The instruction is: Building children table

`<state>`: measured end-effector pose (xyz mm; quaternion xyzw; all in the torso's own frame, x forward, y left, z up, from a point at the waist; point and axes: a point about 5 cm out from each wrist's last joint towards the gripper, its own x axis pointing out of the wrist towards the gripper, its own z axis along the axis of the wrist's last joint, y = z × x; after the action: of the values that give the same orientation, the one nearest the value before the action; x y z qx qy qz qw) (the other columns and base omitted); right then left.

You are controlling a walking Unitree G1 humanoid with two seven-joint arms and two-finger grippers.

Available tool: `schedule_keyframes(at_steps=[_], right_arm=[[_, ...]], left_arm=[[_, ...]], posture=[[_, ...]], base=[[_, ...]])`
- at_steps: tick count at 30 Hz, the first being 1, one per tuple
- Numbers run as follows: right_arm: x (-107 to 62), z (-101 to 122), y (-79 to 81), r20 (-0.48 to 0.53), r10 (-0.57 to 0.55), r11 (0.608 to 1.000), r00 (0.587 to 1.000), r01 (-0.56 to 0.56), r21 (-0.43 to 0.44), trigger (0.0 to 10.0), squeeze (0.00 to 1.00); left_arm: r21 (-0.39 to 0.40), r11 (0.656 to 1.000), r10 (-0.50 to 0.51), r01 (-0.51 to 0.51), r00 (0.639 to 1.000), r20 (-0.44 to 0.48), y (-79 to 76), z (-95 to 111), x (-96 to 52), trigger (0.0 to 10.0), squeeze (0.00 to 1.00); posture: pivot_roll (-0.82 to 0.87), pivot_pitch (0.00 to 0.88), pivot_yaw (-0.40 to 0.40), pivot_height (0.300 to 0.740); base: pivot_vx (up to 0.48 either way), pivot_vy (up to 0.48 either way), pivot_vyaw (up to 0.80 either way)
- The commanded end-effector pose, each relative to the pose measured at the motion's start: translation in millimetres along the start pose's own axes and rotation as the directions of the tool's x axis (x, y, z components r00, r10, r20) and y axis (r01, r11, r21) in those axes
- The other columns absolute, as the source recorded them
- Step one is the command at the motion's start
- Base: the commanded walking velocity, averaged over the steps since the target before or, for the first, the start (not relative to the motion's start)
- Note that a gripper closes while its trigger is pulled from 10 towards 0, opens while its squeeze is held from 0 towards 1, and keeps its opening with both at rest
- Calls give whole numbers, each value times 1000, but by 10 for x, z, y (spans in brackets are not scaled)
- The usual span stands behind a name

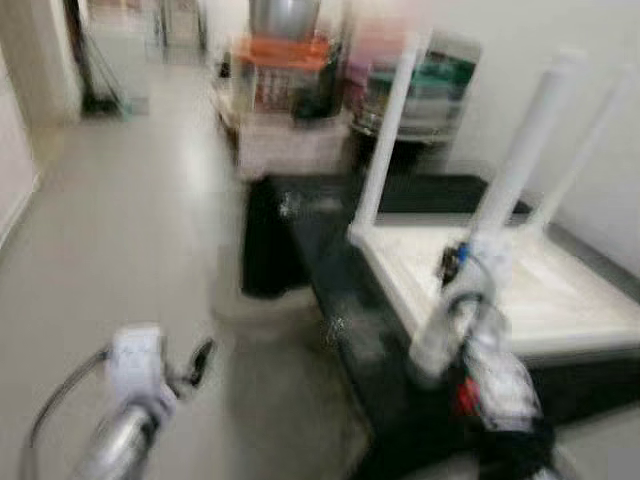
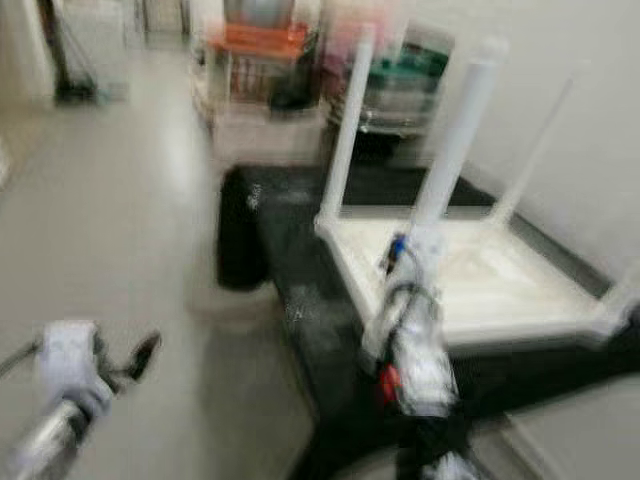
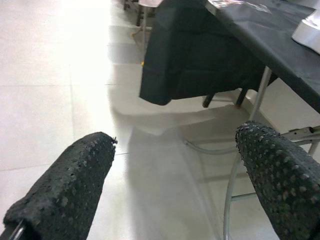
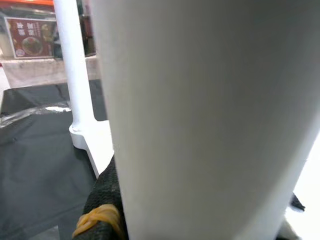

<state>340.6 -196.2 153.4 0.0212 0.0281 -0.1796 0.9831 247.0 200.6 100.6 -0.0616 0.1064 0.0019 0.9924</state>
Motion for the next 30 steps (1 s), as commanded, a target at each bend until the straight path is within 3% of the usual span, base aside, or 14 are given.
schedule_keyframes(at_steps=[1, 5, 10, 30], right_arm=[[-86, -514, -72, -234, -36, 999, 972, 31, -25, 10000, 0], [-58, -589, -226, -294, -163, 984, 942, 177, 22, 10000, 0], [-34, -598, -309, -315, -239, 962, 919, 269, 55, 10000, 0], [-69, -599, -287, -300, -310, 940, 902, 339, 50, 10000, 0]], left_arm=[[-2, 1000, -13, 13, 1000, -11, -49, -16, 14, 10000, 0], [-3, 1000, -6, 6, 1000, -16, -39, -22, 16, 10000, 0], [-3, 1000, -6, 6, 1000, -19, -40, -31, 20, 10000, 0], [-2, 1000, -7, 7, 999, -31, -46, -53, 23, 10000, 0]], posture=[[97, 0, -94, 740], [97, 0, -93, 740], [94, 0, -90, 740], [97, 0, -88, 740]], base=[[0, 0, 0], [0, 0, 0], [0, 0, 0], [0, 0, 0]])
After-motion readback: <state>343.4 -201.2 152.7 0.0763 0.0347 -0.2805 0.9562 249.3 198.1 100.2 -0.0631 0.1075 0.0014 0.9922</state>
